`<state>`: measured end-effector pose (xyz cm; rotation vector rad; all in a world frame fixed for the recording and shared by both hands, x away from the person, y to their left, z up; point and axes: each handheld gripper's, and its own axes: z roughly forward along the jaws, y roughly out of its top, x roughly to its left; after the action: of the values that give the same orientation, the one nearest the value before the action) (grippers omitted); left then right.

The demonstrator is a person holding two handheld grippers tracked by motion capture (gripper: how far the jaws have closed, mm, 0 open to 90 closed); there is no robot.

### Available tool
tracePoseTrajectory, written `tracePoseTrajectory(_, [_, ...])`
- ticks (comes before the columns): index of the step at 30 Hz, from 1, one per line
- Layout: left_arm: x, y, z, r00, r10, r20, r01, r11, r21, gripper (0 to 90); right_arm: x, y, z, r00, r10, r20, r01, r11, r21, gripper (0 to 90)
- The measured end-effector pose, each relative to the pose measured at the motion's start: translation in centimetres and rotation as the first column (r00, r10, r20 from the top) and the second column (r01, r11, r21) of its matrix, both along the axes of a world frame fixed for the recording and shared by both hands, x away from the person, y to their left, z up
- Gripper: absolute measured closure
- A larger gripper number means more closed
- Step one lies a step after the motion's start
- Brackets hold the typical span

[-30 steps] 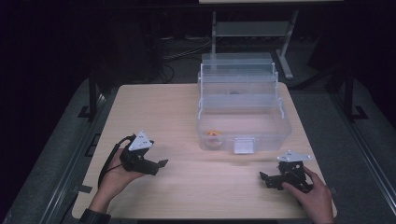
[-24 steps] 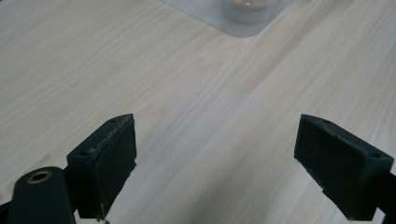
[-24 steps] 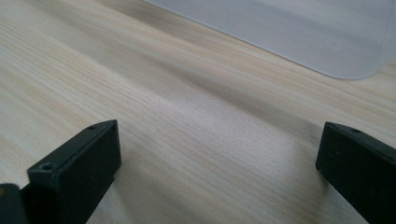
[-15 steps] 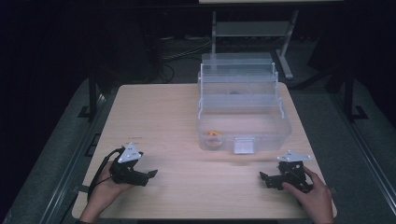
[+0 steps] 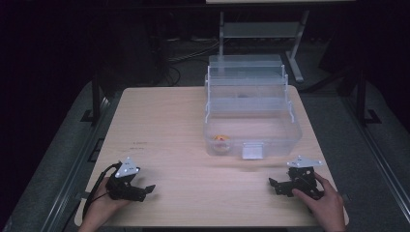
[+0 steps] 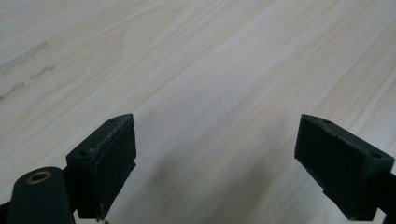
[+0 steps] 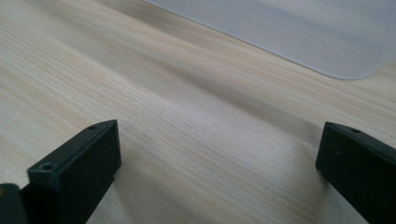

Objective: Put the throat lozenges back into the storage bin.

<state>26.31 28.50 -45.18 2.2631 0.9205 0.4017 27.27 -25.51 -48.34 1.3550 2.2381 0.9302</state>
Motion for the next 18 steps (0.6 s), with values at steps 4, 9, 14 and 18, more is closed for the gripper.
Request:
tracePoseTrajectory(4, [-0.3, 0.5, -0.6, 0.9998, 0.014, -0.01, -0.014, 0.9999, -0.004, 12.0, 0.0, 0.0, 0.0, 1.0, 0.0, 0.0, 0.0, 1.0, 0.0, 0.0])
tracePoseTrajectory(9, [-0.6, 0.7, -1.3, 0.9996, 0.007, -0.029, -0.007, 0.9999, 0.011, 11.7, 0.0, 0.0, 0.0, 1.0, 0.0, 0.0, 0.0, 1.0, 0.0, 0.0])
tracePoseTrajectory(14, [-0.7, 0.9, -1.7, 0.9997, 0.002, -0.025, -0.003, 0.9999, -0.015, 11.2, 0.0, 0.0, 0.0, 1.0, 0.0, 0.0, 0.0, 1.0, 0.0, 0.0])
tracePoseTrajectory(18, [-0.9, 1.3, -2.1, 0.9999, -0.012, 0.009, 0.012, 0.9984, -0.054, 10.9, 0.0, 0.0, 0.0, 1.0, 0.0, 0.0, 0.0, 1.0, 0.0, 0.0])
